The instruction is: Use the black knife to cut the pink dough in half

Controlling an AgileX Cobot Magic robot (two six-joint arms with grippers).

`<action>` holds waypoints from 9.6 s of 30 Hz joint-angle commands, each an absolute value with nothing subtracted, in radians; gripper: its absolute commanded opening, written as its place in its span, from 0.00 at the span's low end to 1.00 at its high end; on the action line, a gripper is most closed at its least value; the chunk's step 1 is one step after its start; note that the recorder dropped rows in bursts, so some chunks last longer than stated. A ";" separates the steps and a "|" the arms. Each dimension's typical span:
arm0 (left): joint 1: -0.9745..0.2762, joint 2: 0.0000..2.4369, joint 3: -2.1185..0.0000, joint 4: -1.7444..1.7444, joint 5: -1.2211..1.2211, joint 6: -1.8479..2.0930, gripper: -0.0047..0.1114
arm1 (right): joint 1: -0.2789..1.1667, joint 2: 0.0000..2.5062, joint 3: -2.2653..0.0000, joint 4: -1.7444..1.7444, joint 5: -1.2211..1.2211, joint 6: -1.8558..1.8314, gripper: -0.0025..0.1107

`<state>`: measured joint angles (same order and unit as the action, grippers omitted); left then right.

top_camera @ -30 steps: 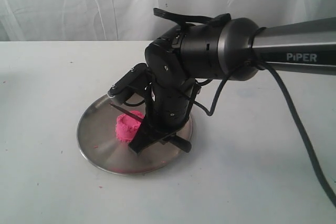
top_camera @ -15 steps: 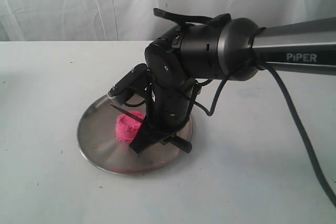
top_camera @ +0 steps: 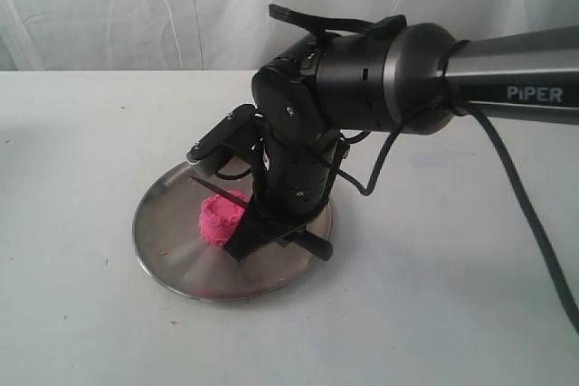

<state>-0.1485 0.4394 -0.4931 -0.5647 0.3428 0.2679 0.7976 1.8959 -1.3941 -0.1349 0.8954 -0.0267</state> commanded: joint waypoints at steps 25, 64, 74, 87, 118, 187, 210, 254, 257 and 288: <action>-0.153 1.321 -0.712 -1.318 0.230 1.111 0.19 | 0.797 1.935 -1.395 -0.109 0.832 -0.037 0.06; 0.123 1.916 -1.006 -1.592 0.777 1.492 0.04 | 0.779 1.957 -1.395 -0.133 0.776 0.000 0.05; 0.109 1.920 -1.006 -1.614 0.799 1.494 0.04 | 0.776 1.990 -1.395 -0.130 0.769 0.006 0.05; 0.033 1.927 -1.006 -1.614 0.758 1.517 0.04 | 0.776 1.990 -1.395 -0.082 0.761 0.000 0.05; 0.033 1.927 -1.006 -1.614 0.729 1.517 0.04 | 0.776 1.962 -1.336 -0.009 0.700 0.139 0.02; -0.063 2.041 -1.048 -1.744 0.603 1.653 0.04 | 0.776 1.962 -1.336 0.000 0.696 0.126 0.02; -0.029 2.003 -1.073 -1.744 0.638 1.605 0.04 | 0.776 1.962 -1.336 0.000 0.707 0.111 0.02; -0.081 2.031 -1.105 -1.660 0.554 1.600 0.04 | 0.776 1.962 -1.336 0.000 0.698 0.109 0.02; -0.081 2.059 -1.105 -1.647 0.541 1.591 0.04 | 0.776 1.962 -1.336 0.000 0.698 0.109 0.02; -0.081 1.988 -1.105 -1.645 0.548 1.591 0.04 | 0.776 1.962 -1.336 0.000 0.689 0.101 0.02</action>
<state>-0.0774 2.0177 -1.1088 -1.6456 0.5335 1.5968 0.7780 1.9662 -1.3397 0.0000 0.6979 0.1122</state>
